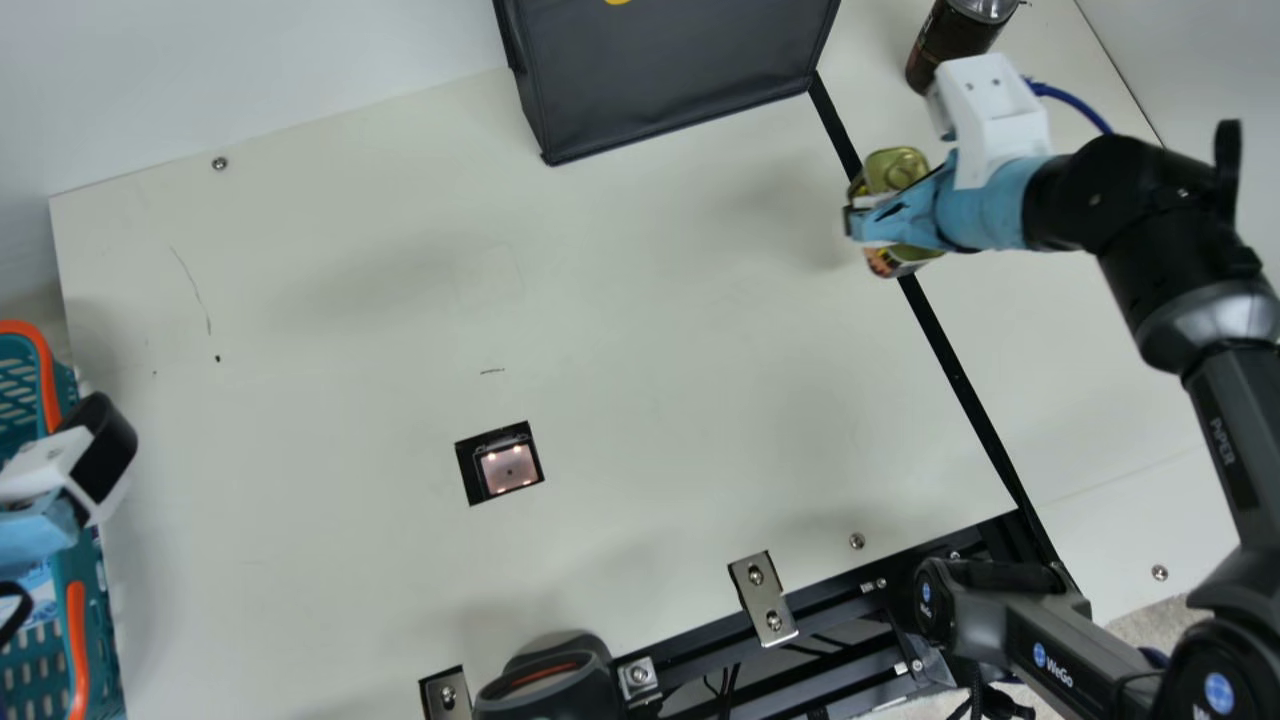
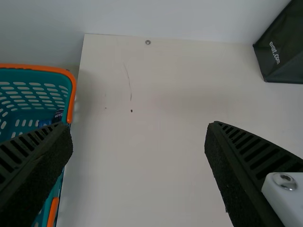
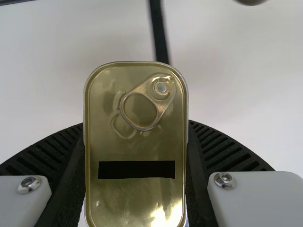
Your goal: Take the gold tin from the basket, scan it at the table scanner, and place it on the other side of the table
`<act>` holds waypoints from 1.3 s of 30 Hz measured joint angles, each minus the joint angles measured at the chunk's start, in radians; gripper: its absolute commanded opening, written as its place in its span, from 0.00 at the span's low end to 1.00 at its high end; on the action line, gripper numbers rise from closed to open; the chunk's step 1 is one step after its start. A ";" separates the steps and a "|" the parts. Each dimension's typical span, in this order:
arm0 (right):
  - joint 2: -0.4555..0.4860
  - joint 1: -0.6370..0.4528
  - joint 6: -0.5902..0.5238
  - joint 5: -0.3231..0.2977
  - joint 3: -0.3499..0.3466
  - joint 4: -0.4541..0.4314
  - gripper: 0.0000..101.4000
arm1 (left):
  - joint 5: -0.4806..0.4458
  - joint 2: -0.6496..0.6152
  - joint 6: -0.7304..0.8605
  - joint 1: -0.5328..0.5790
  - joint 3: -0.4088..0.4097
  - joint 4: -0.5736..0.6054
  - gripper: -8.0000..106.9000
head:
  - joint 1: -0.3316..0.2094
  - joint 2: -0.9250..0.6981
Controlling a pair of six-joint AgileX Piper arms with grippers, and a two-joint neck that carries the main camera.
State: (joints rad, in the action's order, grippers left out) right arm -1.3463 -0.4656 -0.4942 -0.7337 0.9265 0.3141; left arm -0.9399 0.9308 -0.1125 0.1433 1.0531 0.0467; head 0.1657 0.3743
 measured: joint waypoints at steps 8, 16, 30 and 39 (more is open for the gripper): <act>-0.079 -0.163 -0.114 0.015 0.058 0.016 0.00 | 0.000 0.000 0.000 0.000 0.000 0.000 0.85 | 0.000 0.000; -0.183 -0.225 -0.109 0.051 0.142 -0.016 0.00 | 0.000 0.000 0.000 0.000 0.000 0.000 0.85 | 0.000 0.000; -0.391 -0.287 -0.123 0.061 0.333 -0.028 0.00 | 0.000 0.000 0.000 0.000 0.000 0.000 0.85 | 0.000 0.000; -0.515 -0.323 -0.247 0.052 0.430 0.018 0.00 | 0.000 0.000 0.000 0.000 0.000 0.000 0.85 | 0.000 0.000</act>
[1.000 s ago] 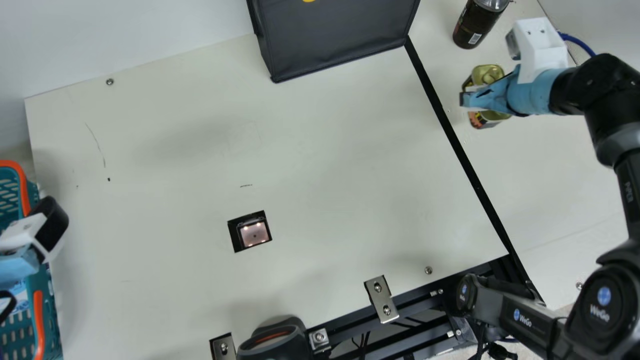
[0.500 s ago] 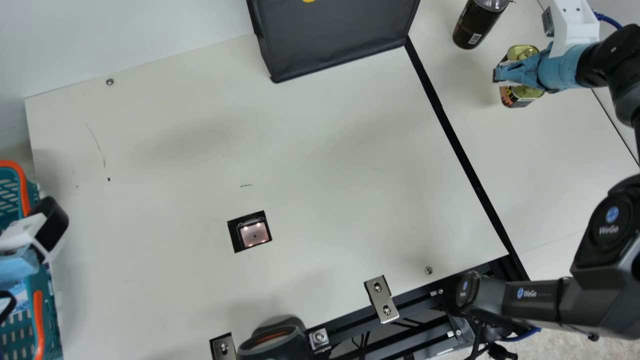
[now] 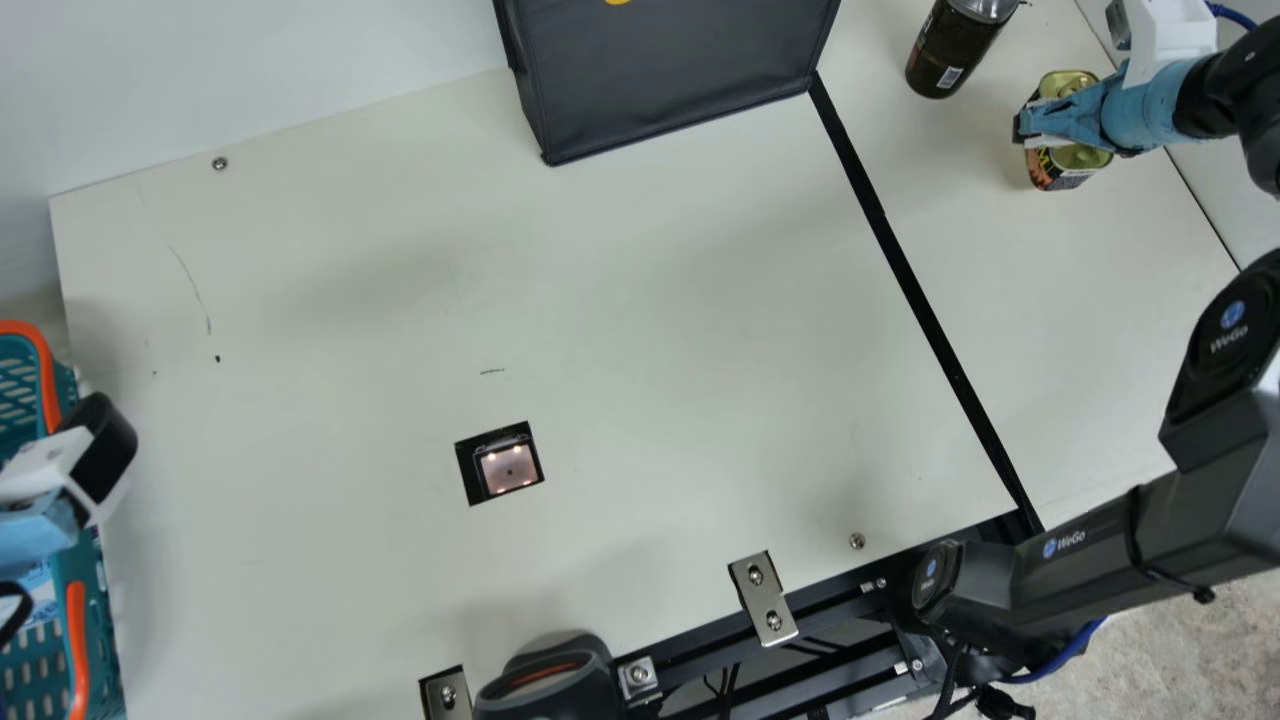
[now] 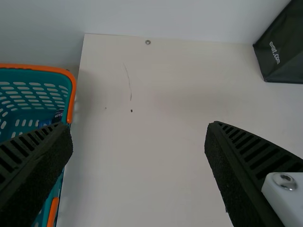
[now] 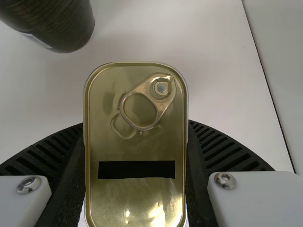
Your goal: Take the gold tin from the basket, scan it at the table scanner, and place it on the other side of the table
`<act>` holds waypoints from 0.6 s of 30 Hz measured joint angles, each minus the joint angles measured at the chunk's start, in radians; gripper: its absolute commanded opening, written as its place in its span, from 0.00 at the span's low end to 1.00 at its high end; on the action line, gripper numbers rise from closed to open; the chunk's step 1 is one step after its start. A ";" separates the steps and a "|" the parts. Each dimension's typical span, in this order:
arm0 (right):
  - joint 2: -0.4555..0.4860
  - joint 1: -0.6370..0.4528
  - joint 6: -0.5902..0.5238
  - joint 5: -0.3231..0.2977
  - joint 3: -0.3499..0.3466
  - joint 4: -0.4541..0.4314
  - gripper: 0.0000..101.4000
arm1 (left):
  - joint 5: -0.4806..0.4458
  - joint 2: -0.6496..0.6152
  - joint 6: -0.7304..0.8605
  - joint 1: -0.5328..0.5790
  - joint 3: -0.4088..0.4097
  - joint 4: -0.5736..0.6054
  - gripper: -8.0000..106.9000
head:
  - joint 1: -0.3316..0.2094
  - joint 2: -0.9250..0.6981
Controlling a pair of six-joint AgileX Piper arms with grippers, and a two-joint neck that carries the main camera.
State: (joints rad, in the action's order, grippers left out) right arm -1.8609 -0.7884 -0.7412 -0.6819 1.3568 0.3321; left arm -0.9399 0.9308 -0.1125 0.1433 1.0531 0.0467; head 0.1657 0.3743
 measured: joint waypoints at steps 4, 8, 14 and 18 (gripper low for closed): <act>-0.046 -0.017 -0.071 -0.013 0.034 0.012 0.00 | 0.000 0.000 0.000 0.000 0.000 0.000 0.85 | 0.000 0.000; -0.083 -0.030 -0.127 -0.021 0.061 0.016 0.03 | 0.000 0.000 0.000 0.000 0.000 0.000 0.85 | 0.000 0.000; -0.123 -0.042 -0.179 -0.030 0.094 0.025 0.23 | 0.000 0.000 0.000 0.000 0.000 0.000 0.85 | 0.000 0.000; -0.140 -0.048 -0.196 -0.034 0.107 0.028 0.36 | 0.000 0.000 0.000 0.000 0.000 0.000 0.85 | 0.000 0.000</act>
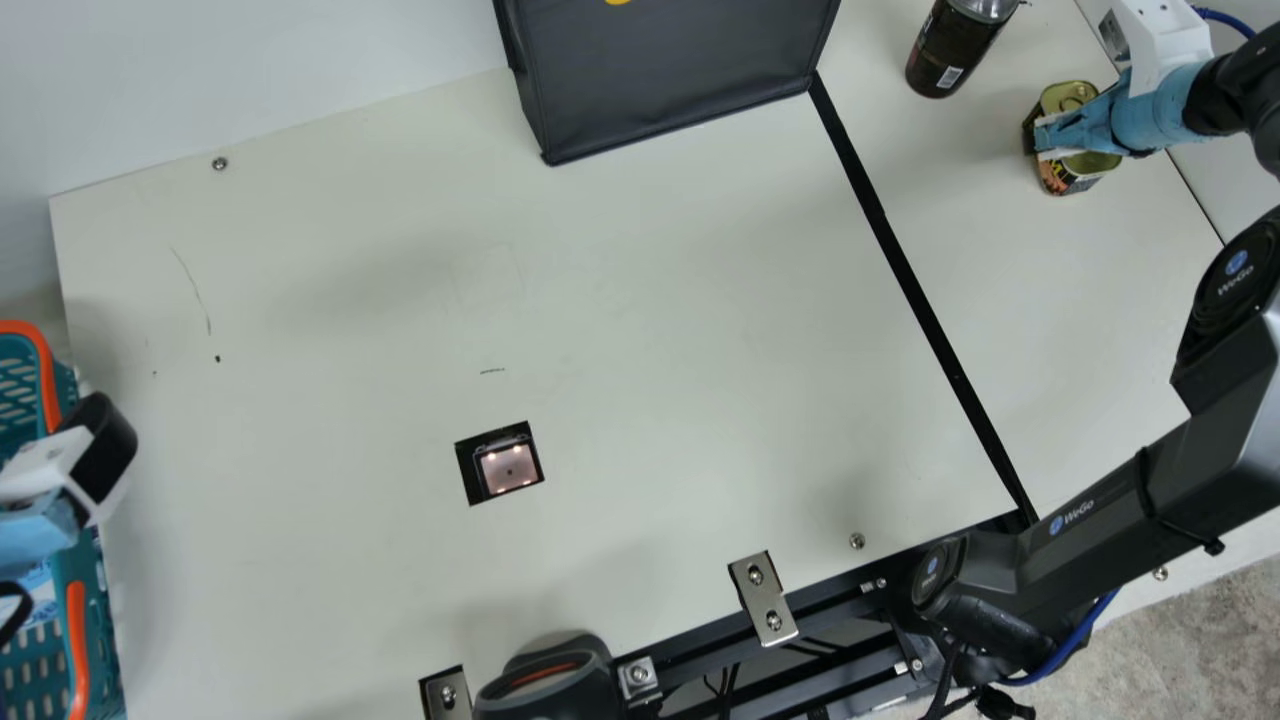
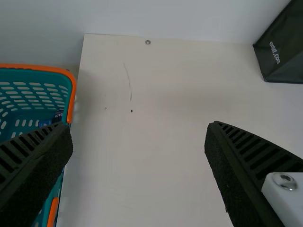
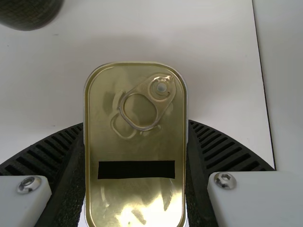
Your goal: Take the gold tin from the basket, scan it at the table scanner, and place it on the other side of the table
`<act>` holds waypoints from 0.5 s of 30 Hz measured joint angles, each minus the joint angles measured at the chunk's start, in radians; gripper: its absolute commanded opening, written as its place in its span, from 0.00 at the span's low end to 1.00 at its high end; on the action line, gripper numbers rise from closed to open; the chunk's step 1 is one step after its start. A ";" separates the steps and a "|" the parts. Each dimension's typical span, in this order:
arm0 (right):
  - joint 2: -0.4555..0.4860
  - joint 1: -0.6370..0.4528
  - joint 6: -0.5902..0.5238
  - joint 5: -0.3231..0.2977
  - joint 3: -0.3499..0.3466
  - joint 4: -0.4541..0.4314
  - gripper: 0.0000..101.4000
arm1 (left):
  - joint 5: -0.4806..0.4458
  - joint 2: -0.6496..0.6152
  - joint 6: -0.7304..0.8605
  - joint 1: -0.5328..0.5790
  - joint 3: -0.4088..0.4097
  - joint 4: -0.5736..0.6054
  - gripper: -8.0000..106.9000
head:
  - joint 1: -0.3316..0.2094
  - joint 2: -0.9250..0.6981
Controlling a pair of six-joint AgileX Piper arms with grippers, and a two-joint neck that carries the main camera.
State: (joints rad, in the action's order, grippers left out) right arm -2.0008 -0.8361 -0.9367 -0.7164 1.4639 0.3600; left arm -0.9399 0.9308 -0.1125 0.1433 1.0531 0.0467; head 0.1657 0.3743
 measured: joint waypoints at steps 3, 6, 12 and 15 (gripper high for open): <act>-0.009 -0.005 -0.008 -0.007 0.009 0.008 0.46 | 0.000 0.000 0.000 0.000 0.000 0.000 0.85 | 0.000 0.000; -0.014 -0.005 -0.014 -0.011 0.015 0.014 0.56 | 0.000 0.000 0.000 0.000 0.000 0.000 0.85 | 0.000 0.000; -0.022 -0.008 -0.018 -0.007 0.017 0.014 0.76 | 0.000 0.000 0.000 0.000 0.000 0.000 0.85 | 0.000 0.000; -0.023 -0.008 -0.018 -0.008 0.013 0.009 0.86 | 0.000 0.000 0.000 0.000 0.000 0.000 0.85 | 0.000 0.000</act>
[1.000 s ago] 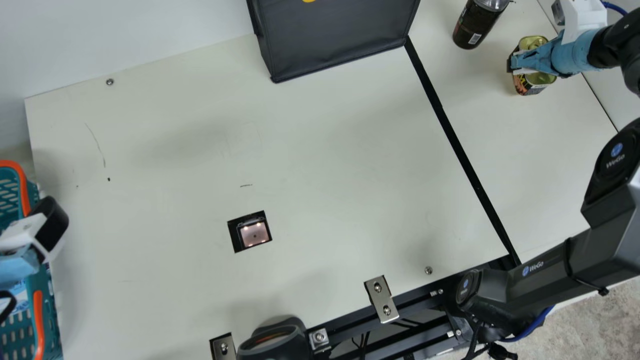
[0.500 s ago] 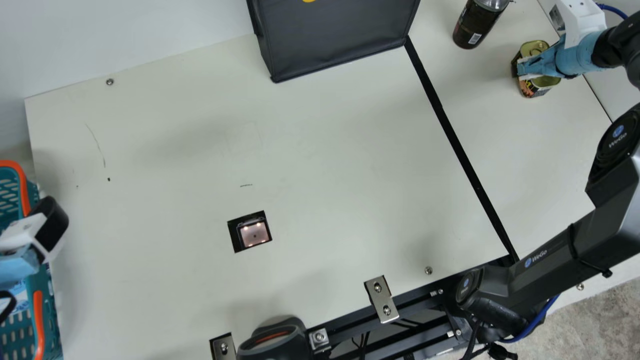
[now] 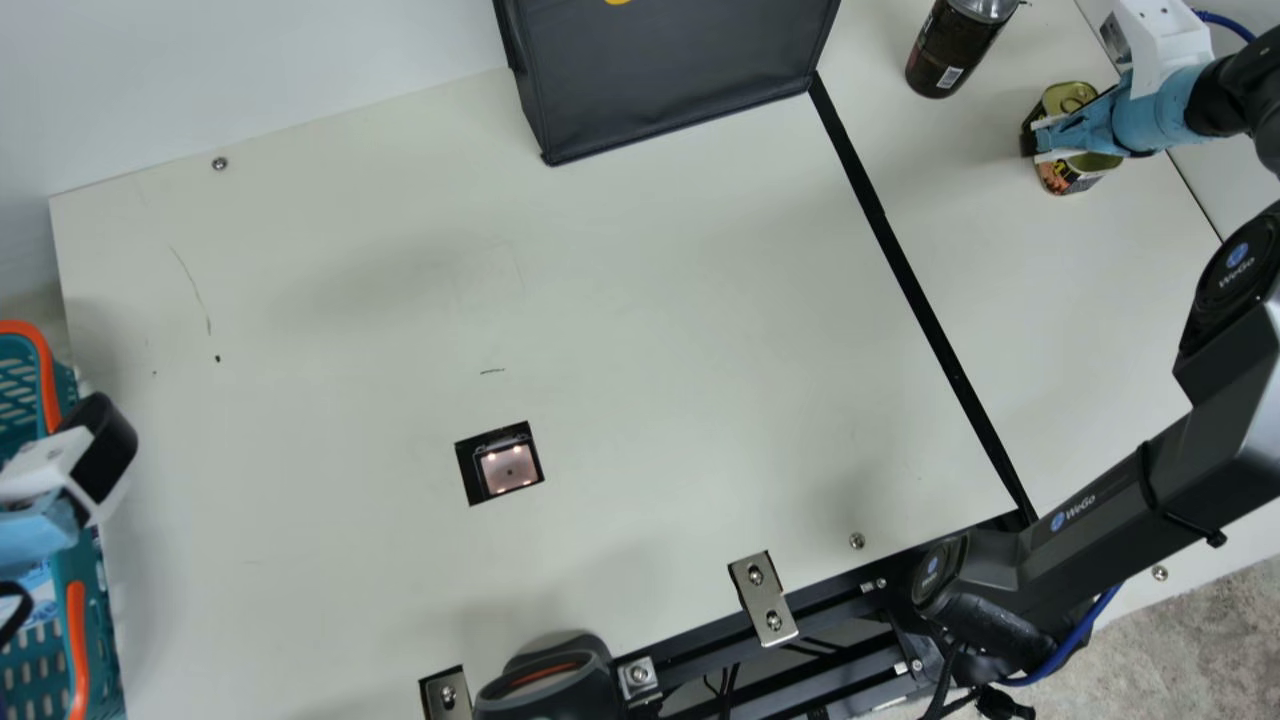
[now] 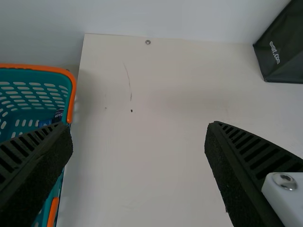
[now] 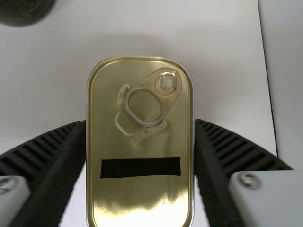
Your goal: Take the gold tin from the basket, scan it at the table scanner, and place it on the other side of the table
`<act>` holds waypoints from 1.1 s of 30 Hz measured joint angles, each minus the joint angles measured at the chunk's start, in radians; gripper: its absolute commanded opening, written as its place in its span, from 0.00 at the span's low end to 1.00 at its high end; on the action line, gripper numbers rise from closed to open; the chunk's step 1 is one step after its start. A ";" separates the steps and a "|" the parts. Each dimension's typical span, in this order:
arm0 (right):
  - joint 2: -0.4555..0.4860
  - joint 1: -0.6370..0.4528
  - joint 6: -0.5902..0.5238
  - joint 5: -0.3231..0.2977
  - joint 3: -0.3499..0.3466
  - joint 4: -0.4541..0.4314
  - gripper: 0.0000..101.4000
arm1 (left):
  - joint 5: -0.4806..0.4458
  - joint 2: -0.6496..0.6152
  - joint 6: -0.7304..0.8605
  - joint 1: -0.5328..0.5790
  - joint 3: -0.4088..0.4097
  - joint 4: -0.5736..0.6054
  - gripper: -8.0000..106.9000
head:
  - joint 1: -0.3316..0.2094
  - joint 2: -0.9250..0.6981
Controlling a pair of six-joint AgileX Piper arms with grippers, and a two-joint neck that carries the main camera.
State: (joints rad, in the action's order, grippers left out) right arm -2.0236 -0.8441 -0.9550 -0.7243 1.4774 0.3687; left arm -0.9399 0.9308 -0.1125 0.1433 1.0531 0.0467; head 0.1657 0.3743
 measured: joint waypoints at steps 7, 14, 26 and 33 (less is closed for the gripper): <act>0.020 0.011 0.028 0.029 -0.019 -0.044 0.94 | 0.000 0.000 0.000 0.000 0.000 0.000 0.85 | 0.000 0.000; 0.124 0.039 0.083 0.083 -0.089 -0.098 0.94 | 0.000 0.000 0.000 0.000 0.000 0.000 0.85 | 0.000 0.000; 0.420 0.123 0.188 0.130 -0.292 -0.142 0.94 | 0.000 0.000 0.000 0.000 0.000 0.000 0.85 | 0.000 0.000; 0.625 0.216 0.284 0.108 -0.411 -0.194 0.94 | 0.000 0.000 0.000 0.000 0.000 0.000 0.85 | 0.000 0.000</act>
State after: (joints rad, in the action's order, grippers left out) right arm -1.3990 -0.6282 -0.6710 -0.6162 1.0662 0.1743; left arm -0.9399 0.9308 -0.1125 0.1433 1.0531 0.0467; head 0.1657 0.3743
